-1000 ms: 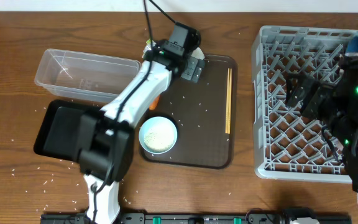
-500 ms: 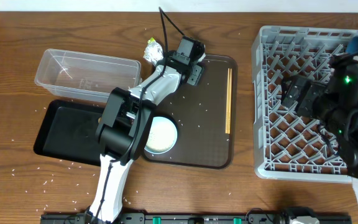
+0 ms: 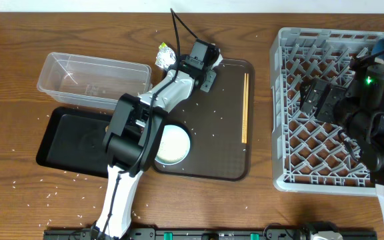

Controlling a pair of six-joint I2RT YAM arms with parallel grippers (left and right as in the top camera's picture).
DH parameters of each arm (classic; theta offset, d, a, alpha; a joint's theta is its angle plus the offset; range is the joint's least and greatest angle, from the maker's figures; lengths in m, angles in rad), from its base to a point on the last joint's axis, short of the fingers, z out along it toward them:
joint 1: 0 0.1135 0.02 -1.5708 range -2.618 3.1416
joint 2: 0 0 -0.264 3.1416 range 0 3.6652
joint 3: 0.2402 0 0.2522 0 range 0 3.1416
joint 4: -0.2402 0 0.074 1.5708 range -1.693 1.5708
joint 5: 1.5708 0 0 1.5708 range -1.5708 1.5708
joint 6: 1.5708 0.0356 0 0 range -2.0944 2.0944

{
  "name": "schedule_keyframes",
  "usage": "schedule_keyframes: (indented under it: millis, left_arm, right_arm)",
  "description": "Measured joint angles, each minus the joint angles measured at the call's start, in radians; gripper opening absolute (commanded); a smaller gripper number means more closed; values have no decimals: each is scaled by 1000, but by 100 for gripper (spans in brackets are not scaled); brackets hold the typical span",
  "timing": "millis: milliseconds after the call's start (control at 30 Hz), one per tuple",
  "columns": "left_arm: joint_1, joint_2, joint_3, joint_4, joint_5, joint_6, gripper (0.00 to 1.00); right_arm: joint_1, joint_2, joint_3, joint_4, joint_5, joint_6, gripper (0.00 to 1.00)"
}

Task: Sort waste into correct bins and load items into the dishwasher rack
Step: 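Carry the tissue left and drop it into the clear plastic bin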

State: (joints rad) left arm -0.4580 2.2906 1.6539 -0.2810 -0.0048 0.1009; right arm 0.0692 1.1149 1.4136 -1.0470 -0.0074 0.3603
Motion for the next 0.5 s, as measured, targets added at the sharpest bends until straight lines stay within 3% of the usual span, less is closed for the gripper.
schedule_keyframes:
  millis: [200, 433, 467, 500]
  left_arm:
    - [0, -78, 0, -173, -1, -30, 6]
    - [4, -398, -5, -328, -2, -51, 6]
    - [5, -435, -4, -331, -2, -53, 7]
    - [6, -467, -3, -327, -2, -53, 17]
  right_arm:
    - [0, 0, -1, 1, 0, 0, 99]
    - [0, 0, -1, 8, 0, 0, 99]
    - [0, 0, -1, 8, 0, 0, 99]
    - [0, 0, -1, 9, 0, 0, 99]
